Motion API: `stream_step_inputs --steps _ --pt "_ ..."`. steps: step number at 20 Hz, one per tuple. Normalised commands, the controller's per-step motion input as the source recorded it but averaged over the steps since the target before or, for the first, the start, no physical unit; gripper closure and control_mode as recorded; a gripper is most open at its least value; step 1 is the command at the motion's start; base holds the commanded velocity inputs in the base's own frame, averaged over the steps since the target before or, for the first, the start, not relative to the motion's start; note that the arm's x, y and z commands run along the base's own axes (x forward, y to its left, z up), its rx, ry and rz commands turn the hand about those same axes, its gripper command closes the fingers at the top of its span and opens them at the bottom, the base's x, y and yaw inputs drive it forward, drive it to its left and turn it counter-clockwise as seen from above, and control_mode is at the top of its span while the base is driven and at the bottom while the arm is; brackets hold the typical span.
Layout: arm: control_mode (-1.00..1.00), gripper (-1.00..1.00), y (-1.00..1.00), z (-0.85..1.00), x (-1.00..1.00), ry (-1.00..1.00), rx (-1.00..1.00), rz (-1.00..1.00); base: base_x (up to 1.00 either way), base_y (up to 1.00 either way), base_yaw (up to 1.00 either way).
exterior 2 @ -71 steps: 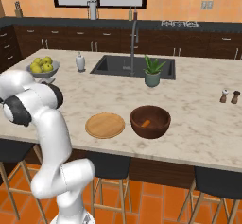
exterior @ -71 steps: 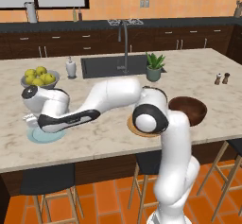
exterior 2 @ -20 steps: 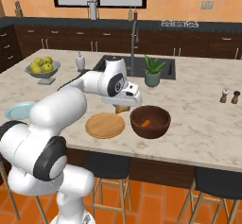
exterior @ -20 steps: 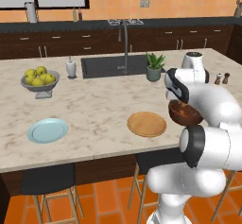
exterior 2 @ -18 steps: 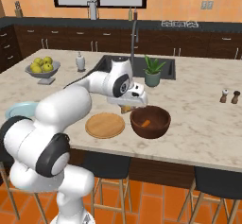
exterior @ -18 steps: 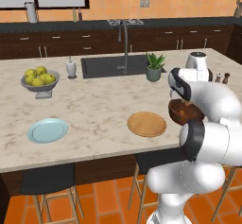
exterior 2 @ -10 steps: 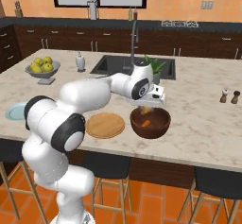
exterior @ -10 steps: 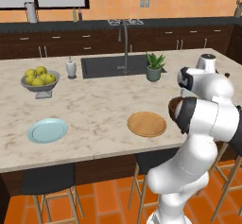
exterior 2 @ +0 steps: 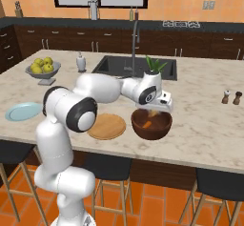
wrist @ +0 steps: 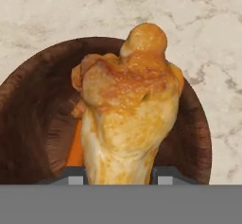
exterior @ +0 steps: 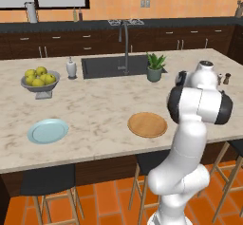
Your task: Pick the chicken drumstick and carrot from their plates and place them in the bowl. Then put the bowl in the fridge.
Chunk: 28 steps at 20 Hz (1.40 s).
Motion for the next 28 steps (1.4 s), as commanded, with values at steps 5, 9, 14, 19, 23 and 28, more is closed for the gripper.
stream_step_inputs --steps 5,9,14,19,23,28 --pt "-1.0 1.0 0.0 -0.56 0.23 -0.02 0.03 -0.02 0.0 0.0 0.0" --pt "-1.0 1.0 0.0 -0.47 0.24 -0.04 0.0 0.0 0.0 0.0 0.0" --pt "-1.0 -1.0 0.0 -0.32 0.01 -0.02 0.0 0.0 0.0 0.0 0.0" --pt "-1.0 -1.0 -0.03 -0.06 0.01 0.0 0.0 0.0 0.0 0.0 0.0" --pt "-1.0 -1.0 0.04 0.26 0.03 0.0 0.0 0.0 0.0 0.0 0.0" --pt "-1.0 -1.0 0.65 0.59 -0.27 -0.02 -0.01 0.03 0.0 0.0 0.0"
